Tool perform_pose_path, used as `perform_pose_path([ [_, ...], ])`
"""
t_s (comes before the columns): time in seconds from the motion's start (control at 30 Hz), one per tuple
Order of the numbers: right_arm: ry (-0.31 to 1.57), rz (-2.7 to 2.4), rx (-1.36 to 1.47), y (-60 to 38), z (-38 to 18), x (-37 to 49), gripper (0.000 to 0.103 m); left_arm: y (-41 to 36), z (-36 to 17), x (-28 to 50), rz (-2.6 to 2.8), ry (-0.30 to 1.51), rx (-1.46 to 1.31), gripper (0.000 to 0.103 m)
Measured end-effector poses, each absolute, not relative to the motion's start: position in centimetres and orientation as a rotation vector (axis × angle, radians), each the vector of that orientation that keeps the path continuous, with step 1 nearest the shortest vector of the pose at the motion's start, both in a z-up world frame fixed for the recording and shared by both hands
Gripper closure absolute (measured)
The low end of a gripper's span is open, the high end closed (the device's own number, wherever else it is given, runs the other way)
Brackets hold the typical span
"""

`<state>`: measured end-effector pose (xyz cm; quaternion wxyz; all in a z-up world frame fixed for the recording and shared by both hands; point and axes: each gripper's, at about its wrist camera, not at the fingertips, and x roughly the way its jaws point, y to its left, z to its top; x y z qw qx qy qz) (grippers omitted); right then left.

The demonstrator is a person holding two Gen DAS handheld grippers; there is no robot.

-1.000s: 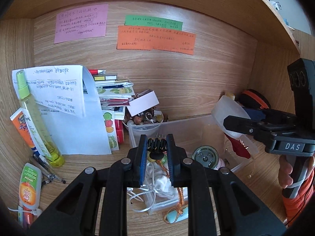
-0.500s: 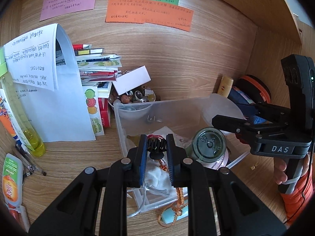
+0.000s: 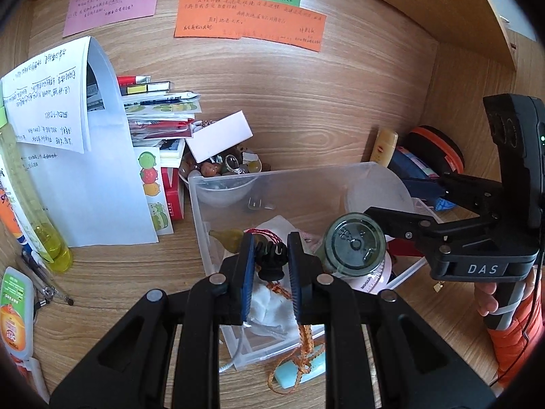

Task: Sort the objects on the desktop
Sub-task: 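Carry the black clip and white container over the clear bin, then open the left gripper to drop the clip while the right releases the container, then withdraw both grippers toward the blue lotion tube and seashell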

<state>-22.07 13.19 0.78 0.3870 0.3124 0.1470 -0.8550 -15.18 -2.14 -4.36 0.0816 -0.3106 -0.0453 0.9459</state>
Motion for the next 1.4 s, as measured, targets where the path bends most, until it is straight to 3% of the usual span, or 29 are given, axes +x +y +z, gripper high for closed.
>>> perform_pose_path([
  [0.13,0.387,-2.176,0.789,13.2,0.8,-21.9,0.039,-2.2,-4.4,-15.2,2.82,-0.144,-0.935,0.083],
  [0.2,0.38,-2.169,0.786,13.2,0.9,-21.9,0.039,-2.2,-4.4,-15.1,2.815,-0.145,-0.937,0.064],
  [0.27,0.37,-2.169,0.784,13.2,0.9,-21.8,0.039,-2.2,-4.1,-14.7,2.83,-0.139,-0.912,0.056],
  [0.43,0.36,-2.187,0.733,13.4,1.6,-21.0,0.038,-2.1,-3.6,-14.2,2.848,-0.124,-0.859,0.053],
  [0.5,0.353,-2.195,0.72,13.4,1.8,-20.9,0.037,-2.1,-3.6,-14.1,2.853,-0.12,-0.854,0.043],
  [0.6,0.35,-2.194,0.717,13.5,2.0,-20.9,0.037,-2.0,-3.4,-13.9,2.864,-0.101,-0.842,0.04],
  [0.7,0.327,-2.184,0.717,13.7,2.4,-20.9,0.036,-2.1,-3.1,-13.8,2.885,-0.099,-0.83,0.031],
  [0.83,0.326,-2.186,0.722,13.6,2.6,-20.8,0.034,-2.5,-2.4,-13.6,2.892,-0.116,-0.824,0.028],
  [1.1,0.337,-2.126,0.698,14.5,4.0,-17.7,0.032,-3.9,-1.6,-11.9,2.893,-0.13,-0.875,0.01],
  [1.2,0.405,-2.12,0.663,15.0,3.6,-15.4,0.023,-4.0,-1.9,-10.9,2.917,-0.088,-0.901,0.008],
  [1.4,0.505,-2.072,0.675,15.8,1.1,-11.7,0.022,-4.1,-2.7,-9.4,2.892,-0.098,-0.951,0.006],
])
